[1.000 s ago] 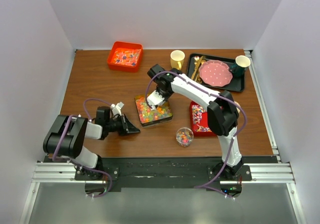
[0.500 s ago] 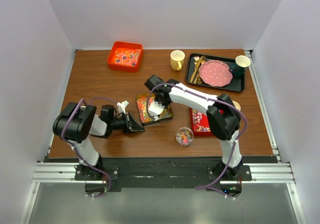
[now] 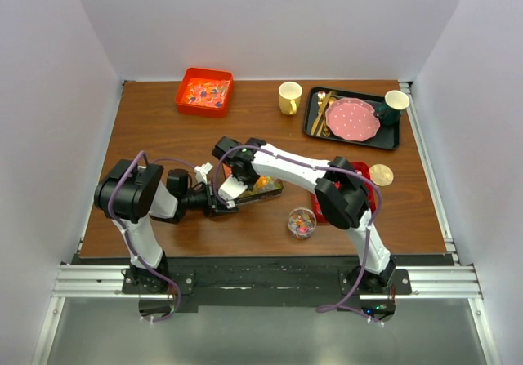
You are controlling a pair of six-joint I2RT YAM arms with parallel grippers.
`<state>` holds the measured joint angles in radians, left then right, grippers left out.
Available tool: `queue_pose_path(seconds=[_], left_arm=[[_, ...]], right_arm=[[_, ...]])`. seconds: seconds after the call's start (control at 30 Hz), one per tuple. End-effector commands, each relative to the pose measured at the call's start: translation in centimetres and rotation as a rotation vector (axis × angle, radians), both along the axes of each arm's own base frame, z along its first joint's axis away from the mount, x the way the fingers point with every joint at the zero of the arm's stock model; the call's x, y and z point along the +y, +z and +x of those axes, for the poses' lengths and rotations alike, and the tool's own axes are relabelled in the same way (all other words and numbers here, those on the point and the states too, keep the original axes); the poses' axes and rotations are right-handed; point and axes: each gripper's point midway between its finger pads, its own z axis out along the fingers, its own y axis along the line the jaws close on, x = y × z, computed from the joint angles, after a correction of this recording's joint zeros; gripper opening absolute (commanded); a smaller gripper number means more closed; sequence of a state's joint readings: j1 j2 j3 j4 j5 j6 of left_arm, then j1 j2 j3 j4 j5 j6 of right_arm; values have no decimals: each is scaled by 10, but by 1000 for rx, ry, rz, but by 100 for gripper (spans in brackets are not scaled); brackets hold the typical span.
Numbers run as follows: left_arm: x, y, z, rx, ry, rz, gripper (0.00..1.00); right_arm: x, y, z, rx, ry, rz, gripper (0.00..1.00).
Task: Pack the candies
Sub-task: Scoop the fake candies from the storage box.
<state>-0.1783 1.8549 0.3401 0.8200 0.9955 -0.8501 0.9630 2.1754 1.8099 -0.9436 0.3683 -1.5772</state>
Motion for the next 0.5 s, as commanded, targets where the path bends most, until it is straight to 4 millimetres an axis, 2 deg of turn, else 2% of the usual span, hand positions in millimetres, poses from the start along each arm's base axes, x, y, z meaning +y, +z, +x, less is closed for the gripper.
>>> queue_pose_path(seconds=[0.0,0.13,0.4,0.47], left_arm=[[0,1,17,-76,37,26,0],[0,7,20,-91,23,23,0],[13,15,29,-131,-4,59,0],[17,15,26,-121,-21,74,0]], right_arm=[[-1,-30,-35,210,-136,61,0],[-10,-35,-50,321,-219,128,0],[-22,-31,-48,477,-311,334,0],[-25,-26,-46,519,-324,385,0]])
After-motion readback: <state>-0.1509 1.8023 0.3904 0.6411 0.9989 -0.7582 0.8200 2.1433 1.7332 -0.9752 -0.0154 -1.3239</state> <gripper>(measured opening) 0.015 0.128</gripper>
